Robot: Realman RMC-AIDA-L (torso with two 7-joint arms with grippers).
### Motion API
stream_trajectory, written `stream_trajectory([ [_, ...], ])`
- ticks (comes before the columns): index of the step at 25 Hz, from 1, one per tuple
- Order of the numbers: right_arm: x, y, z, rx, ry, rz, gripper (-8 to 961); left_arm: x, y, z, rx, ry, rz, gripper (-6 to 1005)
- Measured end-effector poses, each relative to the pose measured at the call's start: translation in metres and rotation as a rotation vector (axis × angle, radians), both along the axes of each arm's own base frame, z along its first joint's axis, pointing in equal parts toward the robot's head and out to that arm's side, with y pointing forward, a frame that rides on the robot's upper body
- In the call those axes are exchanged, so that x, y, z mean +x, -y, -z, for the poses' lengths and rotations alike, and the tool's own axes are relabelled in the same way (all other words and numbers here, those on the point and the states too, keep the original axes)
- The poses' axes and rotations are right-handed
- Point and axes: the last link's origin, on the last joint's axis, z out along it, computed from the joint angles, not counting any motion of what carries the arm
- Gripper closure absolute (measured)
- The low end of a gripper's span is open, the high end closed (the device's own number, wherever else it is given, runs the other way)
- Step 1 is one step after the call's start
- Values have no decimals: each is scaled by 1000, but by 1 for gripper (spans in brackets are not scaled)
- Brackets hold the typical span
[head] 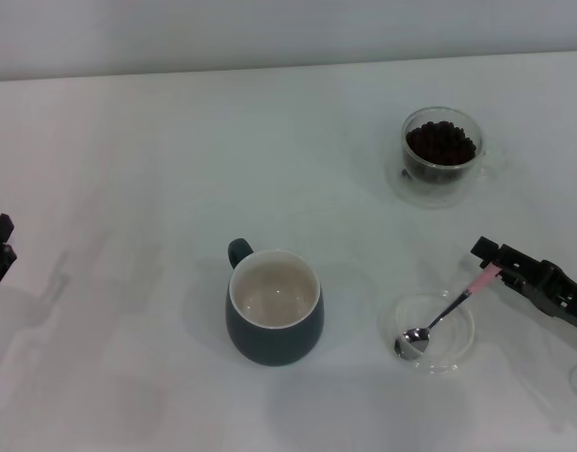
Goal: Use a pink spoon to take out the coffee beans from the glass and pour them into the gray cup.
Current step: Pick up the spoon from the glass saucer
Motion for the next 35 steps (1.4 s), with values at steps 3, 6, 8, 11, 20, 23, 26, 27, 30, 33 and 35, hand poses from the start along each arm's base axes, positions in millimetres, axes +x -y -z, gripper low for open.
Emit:
stream_trajectory([
  [3, -1, -1, 1, 1, 0, -2, 398, 1, -1, 0, 0, -1, 2, 225],
  [6, -1, -1, 1, 5, -5, -1, 397, 1, -1, 0, 0, -1, 3, 224],
  [8, -2, -1, 1, 6, -9, 0, 410, 1, -1, 0, -1, -1, 2, 224],
  [11, -2, 0, 1, 6, -10, -3, 448, 0, -1, 1, -3, -4, -4, 224],
  [20, -2, 0, 1, 9, -11, -6, 521, 0, -3, 1, -1, -18, -2, 225],
  [23, -2, 1, 1, 9, -12, -5, 534, 0, -3, 1, -1, -18, -1, 225],
  [26, -2, 1, 2, 8, -14, -4, 547, 0, -4, 1, -1, -18, 0, 225],
  [27, -2, 1, 2, 7, -15, -3, 566, 0, -4, 1, -1, -18, 0, 226],
  [30, -2, 2, 3, 4, -18, 2, 623, 1, -4, 1, -1, -18, 1, 226],
  [33, -2, 3, 3, 5, -19, 6, 686, 1, -4, 1, -1, -17, 1, 226],
  [35, -1, 4, 3, 5, -20, 8, 731, 0, -4, 1, -1, -17, 0, 227],
])
